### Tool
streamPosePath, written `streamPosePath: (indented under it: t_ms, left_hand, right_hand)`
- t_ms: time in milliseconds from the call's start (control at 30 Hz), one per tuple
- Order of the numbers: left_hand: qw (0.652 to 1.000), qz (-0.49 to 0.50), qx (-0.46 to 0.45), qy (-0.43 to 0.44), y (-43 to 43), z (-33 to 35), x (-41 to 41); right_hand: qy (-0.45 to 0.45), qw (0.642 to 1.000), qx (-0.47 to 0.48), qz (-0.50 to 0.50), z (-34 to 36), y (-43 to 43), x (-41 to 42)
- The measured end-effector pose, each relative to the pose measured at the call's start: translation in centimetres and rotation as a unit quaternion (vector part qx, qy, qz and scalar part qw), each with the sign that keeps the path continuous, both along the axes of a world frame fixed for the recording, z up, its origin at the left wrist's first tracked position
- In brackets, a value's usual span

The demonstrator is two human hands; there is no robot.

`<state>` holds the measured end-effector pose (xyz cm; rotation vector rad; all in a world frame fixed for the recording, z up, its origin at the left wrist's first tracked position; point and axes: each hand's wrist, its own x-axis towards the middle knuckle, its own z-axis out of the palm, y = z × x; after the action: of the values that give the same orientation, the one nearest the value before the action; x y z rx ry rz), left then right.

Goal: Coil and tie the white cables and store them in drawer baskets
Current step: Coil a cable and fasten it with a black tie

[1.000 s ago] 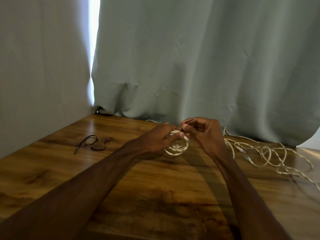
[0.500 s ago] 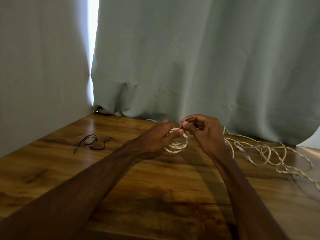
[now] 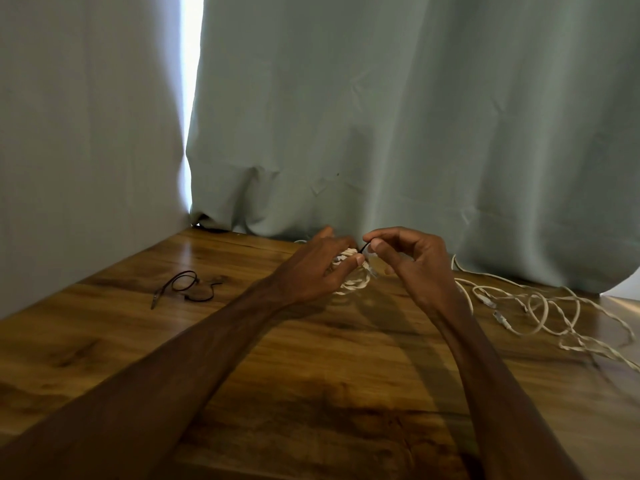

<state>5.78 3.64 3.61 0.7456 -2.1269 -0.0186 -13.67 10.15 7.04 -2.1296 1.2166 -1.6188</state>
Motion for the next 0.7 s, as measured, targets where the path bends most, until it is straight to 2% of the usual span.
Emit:
streamPosePath:
  t_ms: [100,200,333,533,700]
  left_hand:
    - [1.0,0.01,-0.001,-0.005,0.0,0.3,0.2]
    - [1.0,0.018,-0.009,-0.019,0.1,0.5,0.4]
    - [0.999,0.016,-0.019,-0.025,0.4,0.8,0.4]
    - [0.999,-0.003,-0.03,-0.022,1.3,1.0,0.1]
    - [0.999,-0.017,-0.029,-0.033,1.6,1.0,-0.2]
  right_hand:
    - [-0.074,0.992,0.085,0.06,0.5,0.6,0.2]
    - [-0.17,0.959,0.177,0.14,0.8,1.1,0.2]
    - [-0.179,0.947,0.21,0.163,0.6,0.9,-0.5]
    - [-0.273,0.916,0.245,0.165,0.8,1.0,-0.9]
    - [-0.277,0.915,0.242,0.167,0.9,1.2,-0.9]
